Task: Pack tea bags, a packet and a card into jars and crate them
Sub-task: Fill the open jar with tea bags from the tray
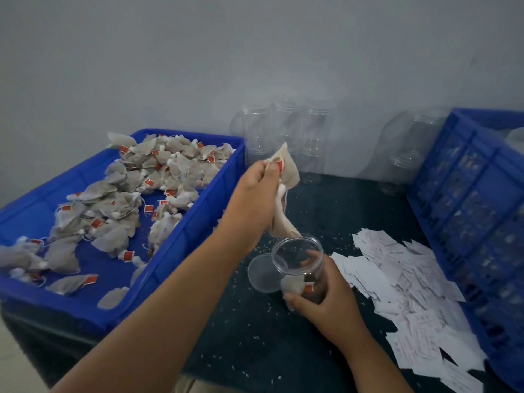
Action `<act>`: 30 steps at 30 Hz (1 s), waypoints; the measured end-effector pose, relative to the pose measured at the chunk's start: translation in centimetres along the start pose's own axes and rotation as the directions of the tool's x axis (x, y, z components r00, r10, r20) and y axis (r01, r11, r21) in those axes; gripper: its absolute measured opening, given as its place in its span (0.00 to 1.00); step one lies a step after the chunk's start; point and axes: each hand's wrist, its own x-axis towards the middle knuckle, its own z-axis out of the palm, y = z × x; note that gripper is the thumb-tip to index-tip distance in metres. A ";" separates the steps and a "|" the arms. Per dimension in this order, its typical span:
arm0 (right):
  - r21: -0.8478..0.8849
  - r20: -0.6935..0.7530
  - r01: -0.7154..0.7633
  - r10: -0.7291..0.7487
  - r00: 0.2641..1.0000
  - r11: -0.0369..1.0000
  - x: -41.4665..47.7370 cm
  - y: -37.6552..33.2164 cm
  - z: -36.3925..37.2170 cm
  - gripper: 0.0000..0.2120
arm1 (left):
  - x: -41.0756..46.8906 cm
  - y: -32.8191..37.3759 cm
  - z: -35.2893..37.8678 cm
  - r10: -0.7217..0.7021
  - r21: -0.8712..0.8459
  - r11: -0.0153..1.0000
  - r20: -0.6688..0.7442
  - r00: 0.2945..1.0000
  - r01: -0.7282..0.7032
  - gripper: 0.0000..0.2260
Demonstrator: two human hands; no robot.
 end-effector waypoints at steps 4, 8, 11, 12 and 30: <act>0.018 -0.038 0.009 -0.008 0.999 1.000 0.0 0.0 -0.2 0.35 | -1.4 -2.8 1.5 -0.027 0.205 0.979 0.092 0.995 0.008 0.10; 0.036 -0.069 0.004 -0.002 0.998 0.999 0.0 -0.2 -0.3 0.33 | -1.8 -4.3 0.6 0.041 0.476 0.869 0.208 0.977 -0.138 0.07; 0.009 -0.080 0.011 -0.010 0.997 1.000 0.1 -0.2 -0.2 0.33 | -1.8 -4.8 -0.1 0.072 0.502 0.842 0.257 0.964 -0.196 0.07; -0.003 -0.086 0.018 -0.018 0.996 1.000 0.1 -0.1 -0.2 0.33 | -1.9 -4.9 -0.3 0.085 0.519 0.825 0.275 0.958 -0.223 0.07; -0.014 -0.139 0.059 -0.060 0.988 0.998 -0.1 -0.8 -0.2 0.31 | -2.7 -2.0 -0.1 0.087 0.656 0.663 0.412 0.907 -0.361 0.19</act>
